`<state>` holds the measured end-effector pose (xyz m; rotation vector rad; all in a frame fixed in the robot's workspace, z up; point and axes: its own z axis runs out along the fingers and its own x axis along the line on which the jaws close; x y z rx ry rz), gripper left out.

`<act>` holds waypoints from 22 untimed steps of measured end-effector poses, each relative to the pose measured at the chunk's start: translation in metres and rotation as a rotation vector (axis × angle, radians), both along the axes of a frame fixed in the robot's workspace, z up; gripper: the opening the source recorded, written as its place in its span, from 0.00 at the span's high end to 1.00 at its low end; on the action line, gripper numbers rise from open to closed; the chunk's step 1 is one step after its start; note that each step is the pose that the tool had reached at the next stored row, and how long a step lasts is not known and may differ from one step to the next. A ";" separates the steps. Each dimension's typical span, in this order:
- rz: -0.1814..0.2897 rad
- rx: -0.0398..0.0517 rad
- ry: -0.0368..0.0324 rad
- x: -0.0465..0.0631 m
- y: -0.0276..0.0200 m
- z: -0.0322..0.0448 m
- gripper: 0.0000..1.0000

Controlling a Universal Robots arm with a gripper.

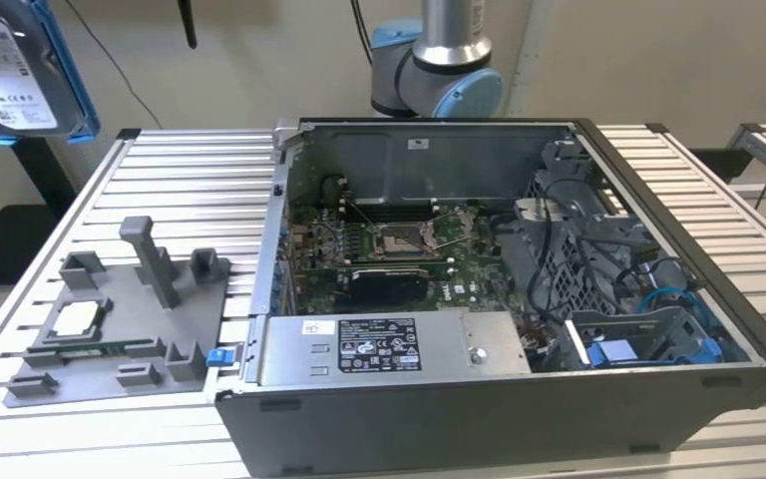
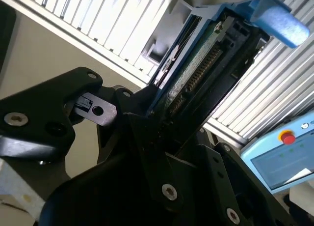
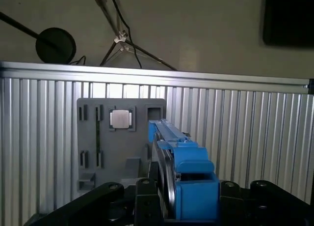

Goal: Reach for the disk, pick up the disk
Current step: 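Pick up the disk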

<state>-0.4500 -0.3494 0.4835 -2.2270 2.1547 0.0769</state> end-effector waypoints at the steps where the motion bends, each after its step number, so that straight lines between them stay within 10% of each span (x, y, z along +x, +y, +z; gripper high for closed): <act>1: 0.000 0.0000 0.0001 0.000 0.0000 0.0017 1.00; 12: 0.000 0.0005 -0.0001 0.001 -0.0001 0.0103 1.00; 22: 0.000 0.0004 0.0010 0.028 0.0000 0.0103 1.00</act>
